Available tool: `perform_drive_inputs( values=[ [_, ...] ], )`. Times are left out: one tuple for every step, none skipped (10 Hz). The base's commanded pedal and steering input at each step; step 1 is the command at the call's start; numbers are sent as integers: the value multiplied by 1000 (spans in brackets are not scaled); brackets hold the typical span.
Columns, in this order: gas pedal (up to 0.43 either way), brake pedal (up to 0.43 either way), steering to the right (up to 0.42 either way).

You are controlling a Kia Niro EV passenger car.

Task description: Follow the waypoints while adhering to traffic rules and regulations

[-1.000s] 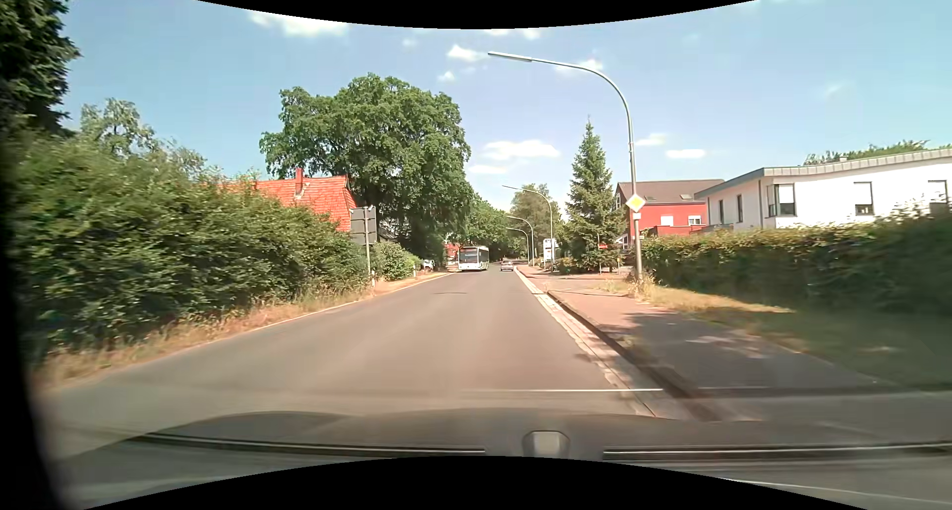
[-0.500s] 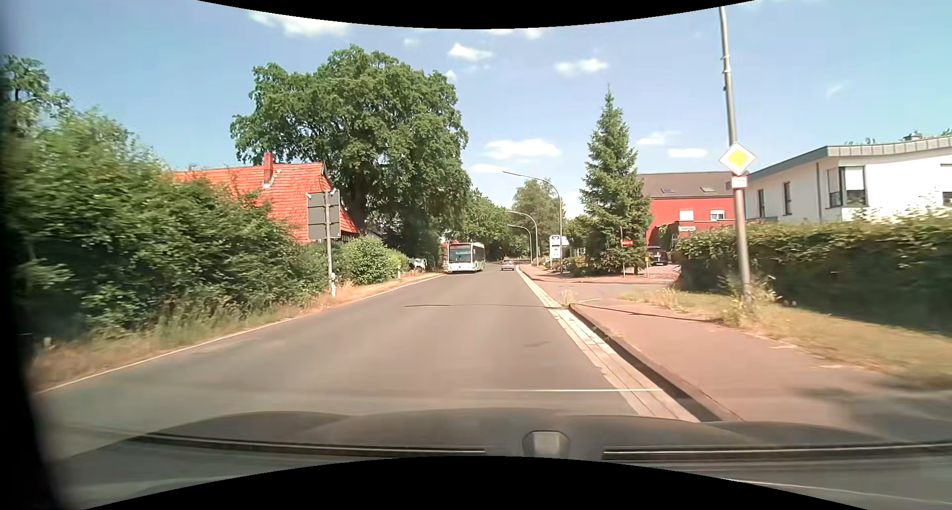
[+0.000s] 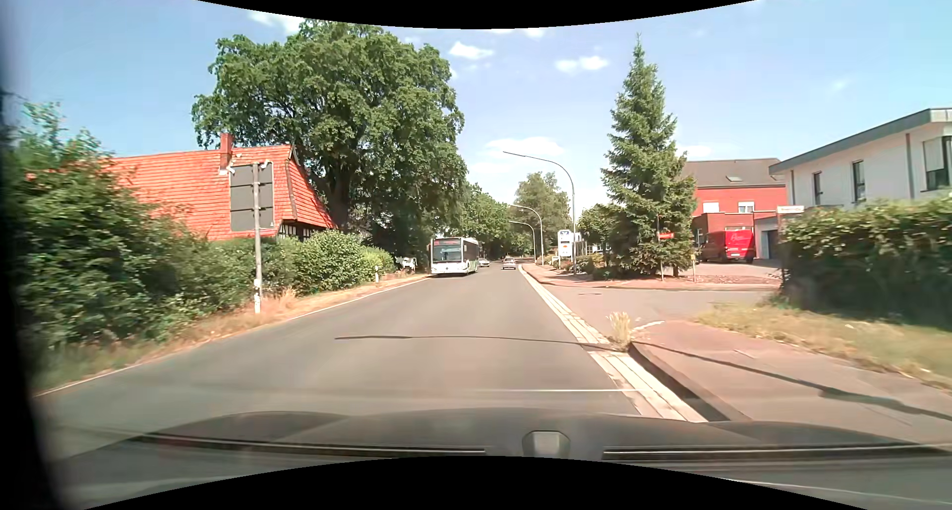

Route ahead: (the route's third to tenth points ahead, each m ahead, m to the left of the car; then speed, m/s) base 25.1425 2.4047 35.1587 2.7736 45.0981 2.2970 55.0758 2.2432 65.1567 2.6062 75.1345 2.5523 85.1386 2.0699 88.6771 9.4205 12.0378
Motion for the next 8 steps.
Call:
perform_drive_inputs(
  values=[
    [110,6,1],
    [98,6,2],
    [98,6,3],
    [98,6,3],
    [67,6,3],
    [59,6,3],
    [59,6,4],
    [67,6,4]
  ],
)
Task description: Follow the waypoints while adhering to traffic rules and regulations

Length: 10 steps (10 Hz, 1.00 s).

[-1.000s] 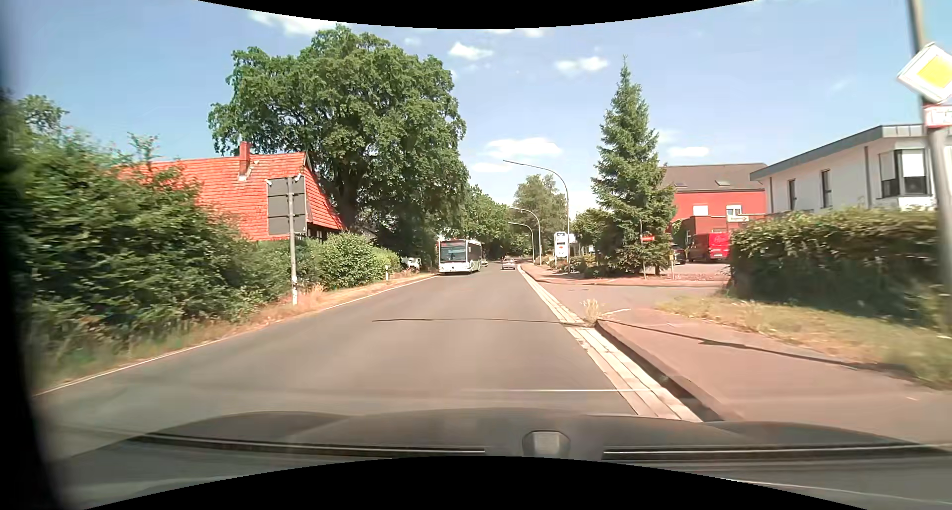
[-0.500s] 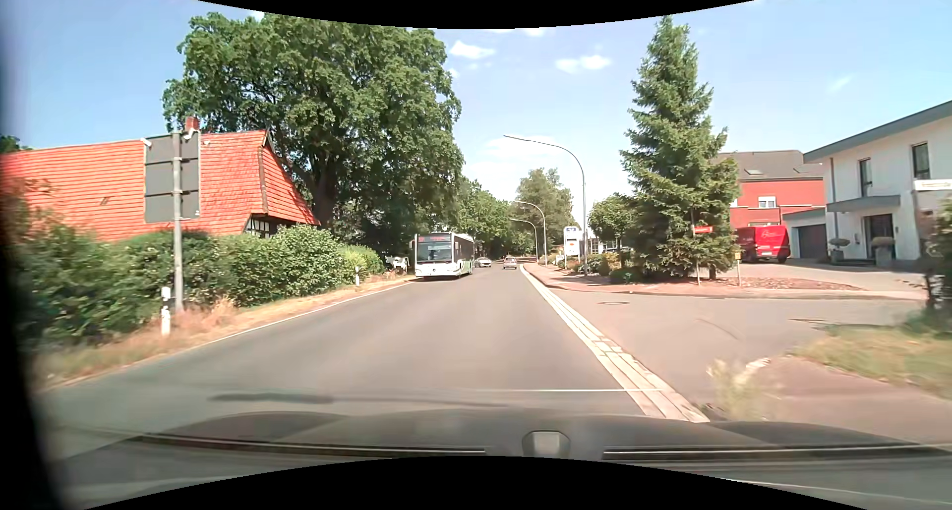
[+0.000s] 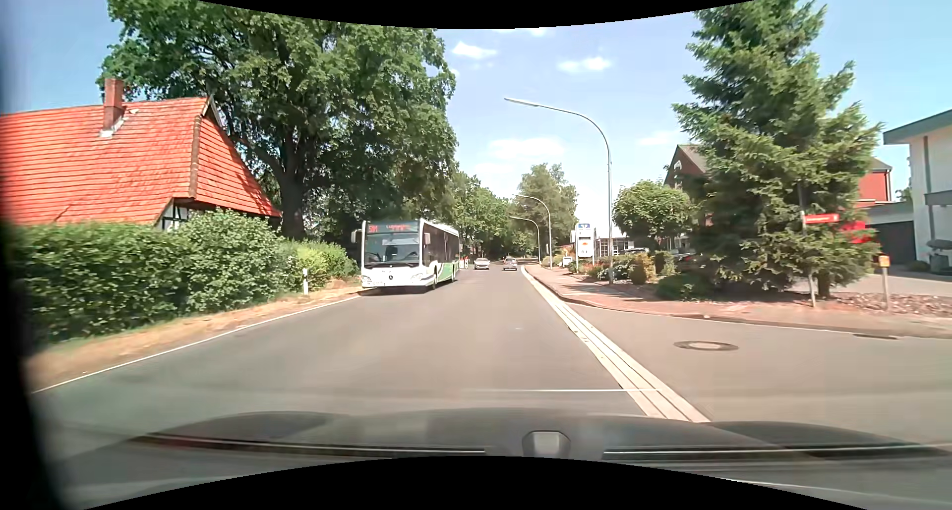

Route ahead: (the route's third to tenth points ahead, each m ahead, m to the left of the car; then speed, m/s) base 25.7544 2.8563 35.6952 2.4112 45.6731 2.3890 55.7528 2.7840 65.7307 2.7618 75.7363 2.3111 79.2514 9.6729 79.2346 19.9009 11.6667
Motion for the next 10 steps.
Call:
perform_drive_inputs(
  values=[
    [67,6,5],
    [67,6,5],
    [67,6,5],
    [67,6,5],
    [67,6,5],
    [67,6,5],
    [67,6,4],
    [67,6,4],
    [67,6,4],
    [67,6,1]
  ],
)
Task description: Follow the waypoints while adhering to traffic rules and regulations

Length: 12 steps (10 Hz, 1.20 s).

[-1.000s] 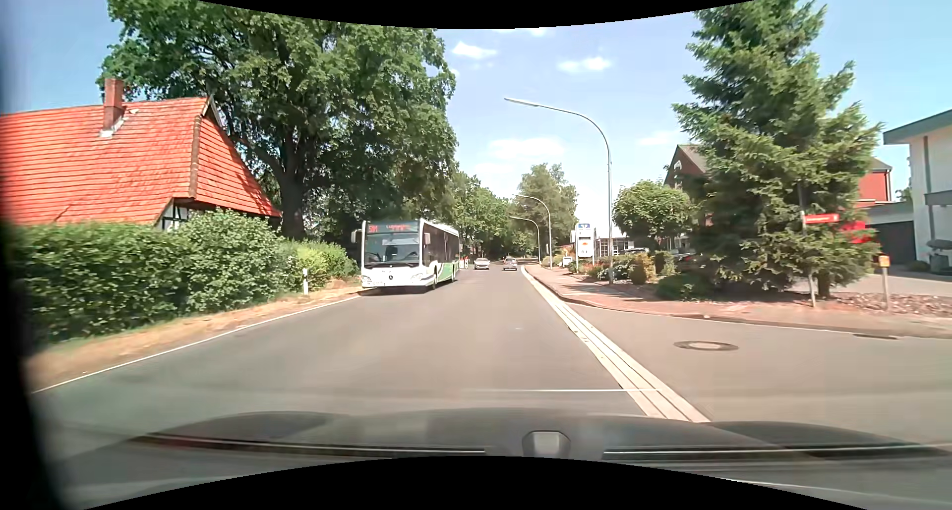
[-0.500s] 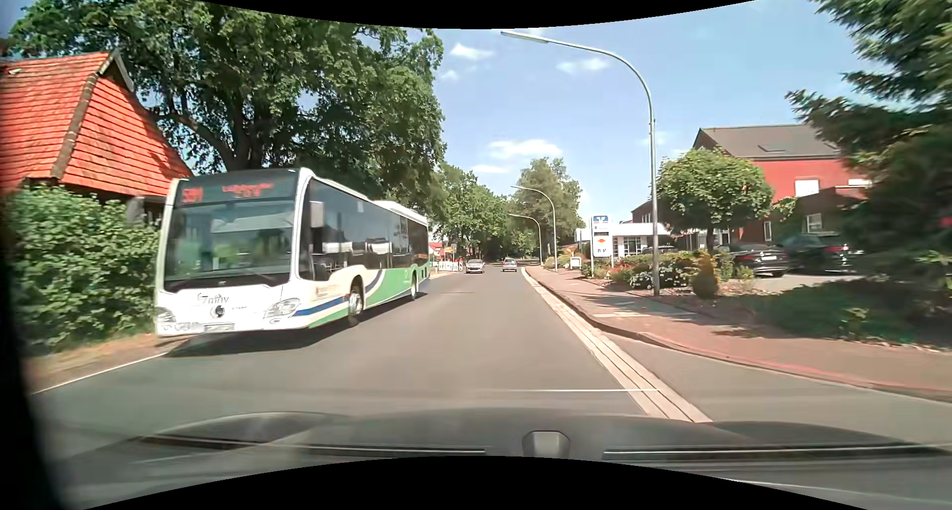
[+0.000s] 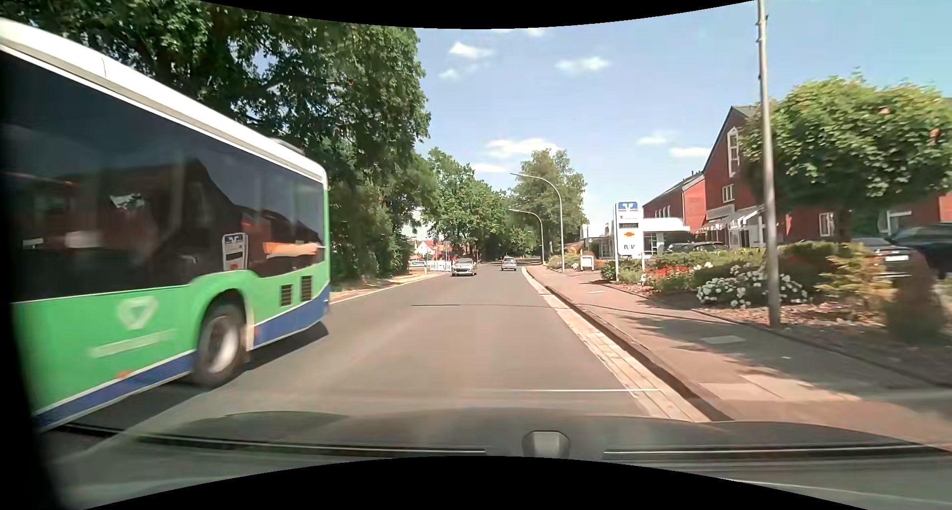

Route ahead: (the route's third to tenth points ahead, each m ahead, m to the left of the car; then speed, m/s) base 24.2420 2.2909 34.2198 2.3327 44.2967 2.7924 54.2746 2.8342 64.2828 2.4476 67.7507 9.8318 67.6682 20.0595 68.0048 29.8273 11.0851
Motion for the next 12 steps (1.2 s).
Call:
perform_drive_inputs(
  values=[
    [67,6,-1],
    [67,6,-3],
    [67,6,-3],
    [67,6,-4],
    [67,6,-1],
    [67,6,1],
    [67,6,2],
    [79,6,3],
    [79,6,3],
    [98,6,3],
    [110,6,3],
    [110,6,3]
  ],
)
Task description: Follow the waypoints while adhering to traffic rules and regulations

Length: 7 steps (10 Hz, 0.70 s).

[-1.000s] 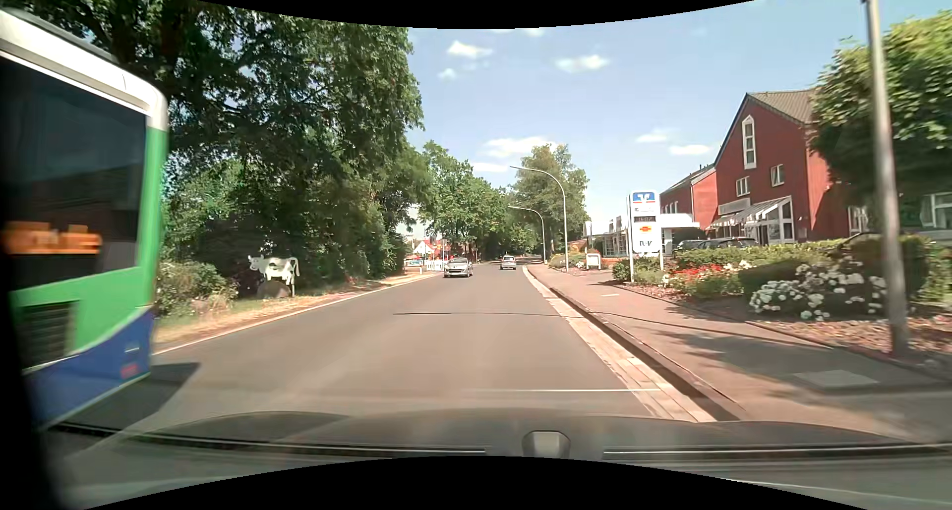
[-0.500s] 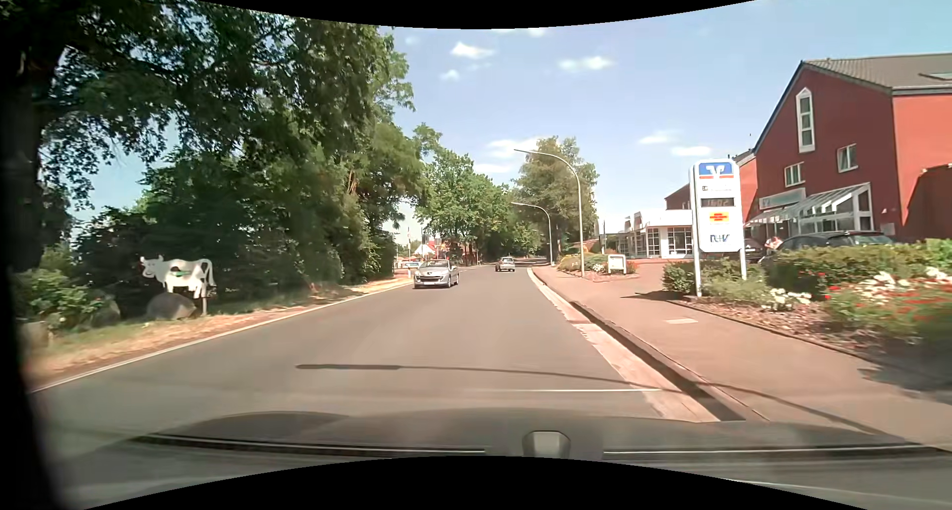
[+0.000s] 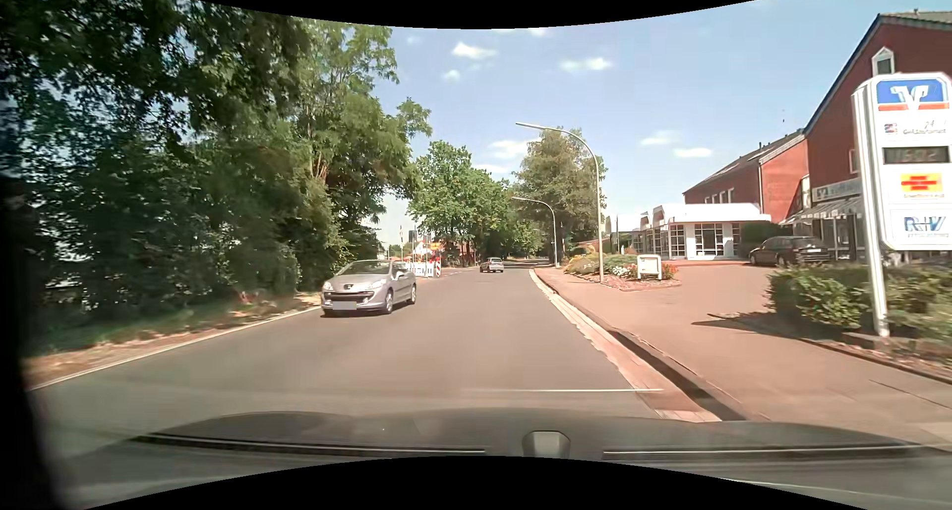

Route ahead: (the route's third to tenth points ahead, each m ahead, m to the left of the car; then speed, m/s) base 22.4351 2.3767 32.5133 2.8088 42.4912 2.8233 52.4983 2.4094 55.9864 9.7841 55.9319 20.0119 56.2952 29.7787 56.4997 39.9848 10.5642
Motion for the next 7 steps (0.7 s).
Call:
perform_drive_inputs(
  values=[
    [110,6,4],
    [118,6,3],
    [130,6,4],
    [130,6,4],
    [130,6,4],
    [130,6,4],
    [130,6,4]
  ],
)
